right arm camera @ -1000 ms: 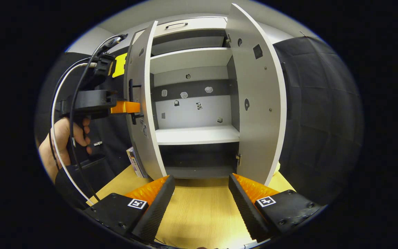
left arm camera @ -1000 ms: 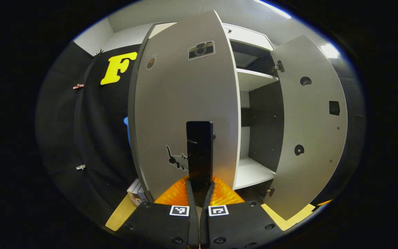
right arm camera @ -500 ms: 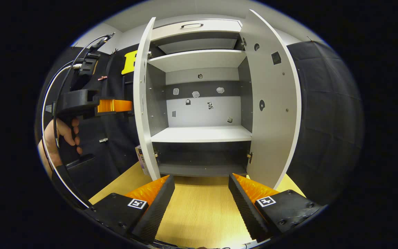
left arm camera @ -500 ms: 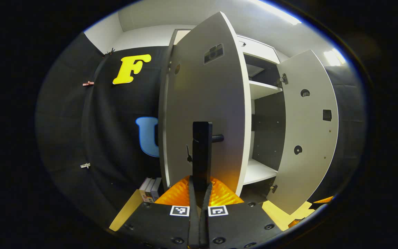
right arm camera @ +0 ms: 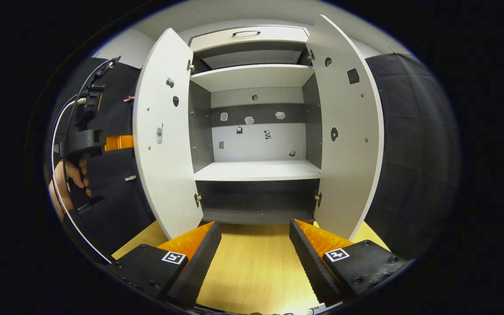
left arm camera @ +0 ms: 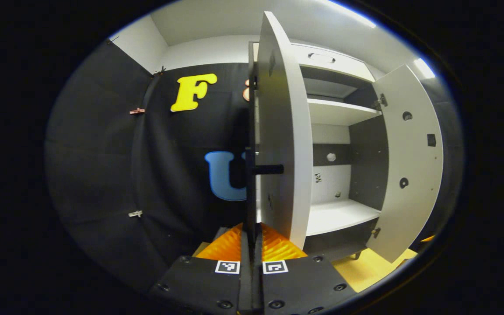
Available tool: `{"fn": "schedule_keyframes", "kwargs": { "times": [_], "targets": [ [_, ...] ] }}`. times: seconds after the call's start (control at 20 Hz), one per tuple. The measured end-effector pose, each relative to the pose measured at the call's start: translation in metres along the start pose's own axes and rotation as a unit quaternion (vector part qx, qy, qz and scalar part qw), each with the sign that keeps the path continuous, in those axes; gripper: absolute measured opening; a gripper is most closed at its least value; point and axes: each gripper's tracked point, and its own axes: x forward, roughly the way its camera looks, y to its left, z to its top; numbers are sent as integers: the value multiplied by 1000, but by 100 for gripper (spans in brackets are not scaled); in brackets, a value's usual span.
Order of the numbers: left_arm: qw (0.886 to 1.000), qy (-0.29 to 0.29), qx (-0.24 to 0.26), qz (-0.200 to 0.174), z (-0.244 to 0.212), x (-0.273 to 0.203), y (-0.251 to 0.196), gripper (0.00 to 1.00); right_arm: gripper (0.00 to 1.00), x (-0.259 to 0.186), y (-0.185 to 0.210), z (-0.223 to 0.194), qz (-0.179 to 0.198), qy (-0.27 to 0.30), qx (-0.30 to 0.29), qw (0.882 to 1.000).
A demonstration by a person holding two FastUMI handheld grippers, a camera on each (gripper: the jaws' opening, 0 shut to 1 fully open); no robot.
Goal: Open the right door of the double-door shoe cabinet with the right hand, and open the left door with the left hand.
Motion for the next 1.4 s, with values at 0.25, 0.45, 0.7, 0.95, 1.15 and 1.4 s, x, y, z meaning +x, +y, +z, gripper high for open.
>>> {"fn": "schedule_keyframes", "kwargs": {
  "times": [0.25,0.45,0.7,0.95,1.15,1.4],
  "targets": [
    [999,3,-40,-23,0,-8,0,3,99,2,-7,0,-7,3,3,1000],
    [1000,13,-11,-17,4,-23,-3,5,99,4,-19,6,-13,-1,5,1000],
    [999,18,-37,-19,12,-61,-15,5,99,8,-37,18,-16,-3,11,1000],
    [1000,3,-12,-2,11,-98,-43,7,99,12,-65,37,-27,-11,13,999],
    [1000,5,-5,-14,-3,-101,-83,38,99,18,-89,56,-40,-23,19,999],
    [999,11,-13,-30,-13,-95,-122,71,99,21,-107,72,-51,-47,18,997]
  ]
}}
